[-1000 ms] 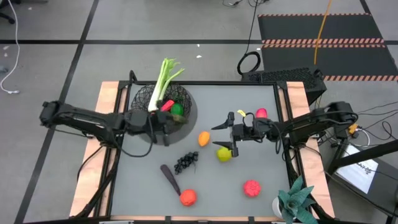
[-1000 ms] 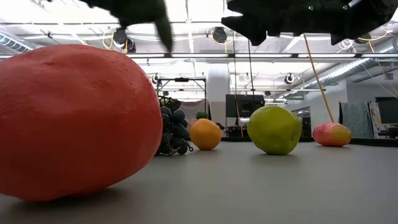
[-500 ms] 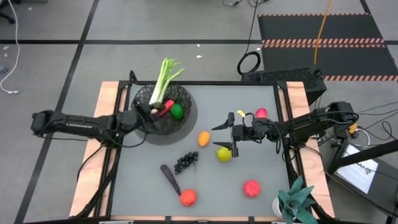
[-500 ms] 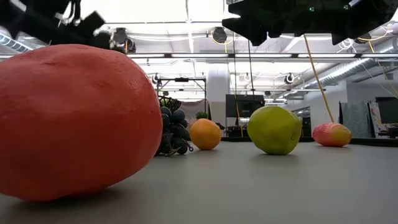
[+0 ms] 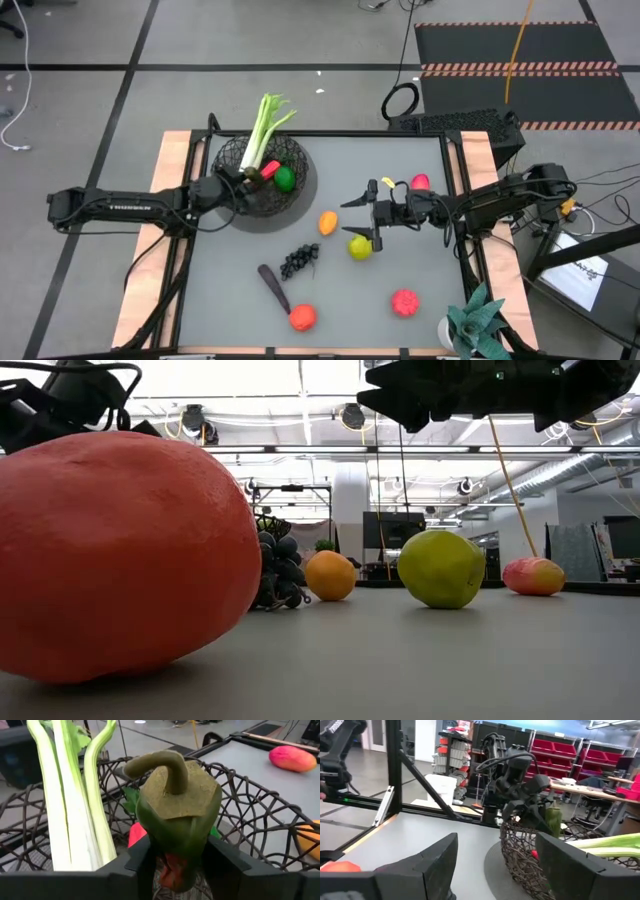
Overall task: Build produce basket
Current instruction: Put the green chilli into the wire basket, then put the green apple into the wire basket
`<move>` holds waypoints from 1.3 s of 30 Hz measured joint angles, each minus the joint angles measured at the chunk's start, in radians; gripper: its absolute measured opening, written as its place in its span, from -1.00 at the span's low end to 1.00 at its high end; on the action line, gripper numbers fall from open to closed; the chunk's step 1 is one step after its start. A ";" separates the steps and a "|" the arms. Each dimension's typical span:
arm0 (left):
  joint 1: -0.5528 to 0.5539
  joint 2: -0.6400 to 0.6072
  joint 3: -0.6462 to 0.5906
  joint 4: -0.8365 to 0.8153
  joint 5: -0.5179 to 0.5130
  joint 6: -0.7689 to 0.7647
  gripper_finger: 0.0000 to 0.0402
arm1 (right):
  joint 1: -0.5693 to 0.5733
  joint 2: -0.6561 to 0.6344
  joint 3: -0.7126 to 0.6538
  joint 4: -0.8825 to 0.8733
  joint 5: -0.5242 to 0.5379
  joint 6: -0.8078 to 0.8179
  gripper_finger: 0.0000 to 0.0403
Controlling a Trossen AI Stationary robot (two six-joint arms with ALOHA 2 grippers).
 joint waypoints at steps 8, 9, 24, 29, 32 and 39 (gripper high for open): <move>0.000 -0.001 0.024 -0.039 -0.003 -0.022 0.18 | 0.000 0.000 0.000 -0.004 0.045 0.026 0.30; 0.000 -0.001 0.037 -0.057 -0.003 -0.021 0.22 | 0.000 0.000 0.000 -0.005 0.045 0.027 0.30; -0.058 -0.002 0.407 -0.617 -0.041 -0.053 0.29 | 0.000 0.000 0.000 -0.159 0.070 0.185 0.31; -0.093 -0.001 0.434 -0.596 -0.057 -0.043 0.24 | 0.000 0.000 0.000 -0.297 0.064 0.301 0.31; -0.106 -0.001 0.435 -0.543 -0.058 -0.010 0.24 | 0.000 0.000 0.000 -0.392 -0.004 0.364 0.31; -0.120 0.001 0.435 -0.441 -0.057 0.069 0.24 | 0.053 0.000 0.000 -0.521 -0.023 0.446 0.40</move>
